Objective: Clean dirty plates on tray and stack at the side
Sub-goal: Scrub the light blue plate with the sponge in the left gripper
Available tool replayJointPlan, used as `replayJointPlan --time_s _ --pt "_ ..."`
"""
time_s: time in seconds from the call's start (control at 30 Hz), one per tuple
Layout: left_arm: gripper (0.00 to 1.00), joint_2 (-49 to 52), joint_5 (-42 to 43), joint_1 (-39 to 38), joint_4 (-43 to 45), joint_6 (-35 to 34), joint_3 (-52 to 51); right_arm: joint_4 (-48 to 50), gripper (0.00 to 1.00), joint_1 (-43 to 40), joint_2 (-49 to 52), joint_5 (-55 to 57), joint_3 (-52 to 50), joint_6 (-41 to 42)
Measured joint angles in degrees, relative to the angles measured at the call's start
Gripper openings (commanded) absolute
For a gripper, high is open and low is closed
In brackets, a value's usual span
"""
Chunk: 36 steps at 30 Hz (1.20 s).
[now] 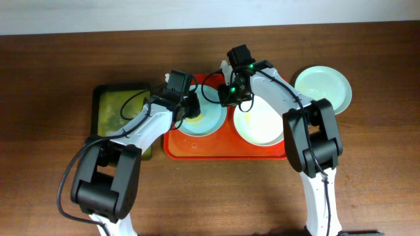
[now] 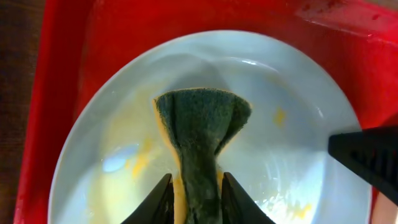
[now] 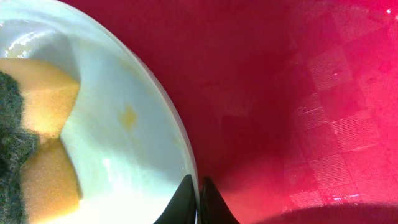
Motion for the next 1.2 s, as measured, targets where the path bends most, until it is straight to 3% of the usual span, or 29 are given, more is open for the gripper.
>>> replayJointPlan --time_s 0.07,0.27,0.4,0.47,0.67,0.87,1.0,1.2 --pt "0.0 0.8 0.0 0.0 0.3 0.0 0.0 0.0 0.05 0.0 0.0 0.0 0.0 0.0" --pt "0.0 0.9 -1.3 -0.2 0.6 0.0 0.0 0.0 0.05 0.0 0.0 0.0 0.0 0.1" --pt "0.0 0.9 -15.4 -0.4 -5.9 0.0 0.6 0.0 0.05 0.0 0.0 0.0 0.0 0.1" --pt "0.0 0.8 -17.4 -0.5 -5.8 0.0 0.7 0.0 0.05 0.0 0.0 0.0 0.0 0.1" --pt "0.0 0.6 2.6 -0.8 0.8 -2.5 0.8 0.0 0.05 0.0 0.0 0.0 0.0 0.1" --pt "0.0 0.7 3.3 -2.8 0.1 -3.9 0.4 0.0 0.05 0.0 0.0 0.0 0.0 0.1" --pt "0.0 1.6 -2.6 -2.9 -4.3 -3.6 0.6 0.0 0.05 0.0 0.0 0.0 0.0 0.1" --pt "0.0 -1.0 -21.2 -3.2 -10.1 -1.7 0.9 0.2 0.04 0.0 0.0 0.0 0.0 0.1"
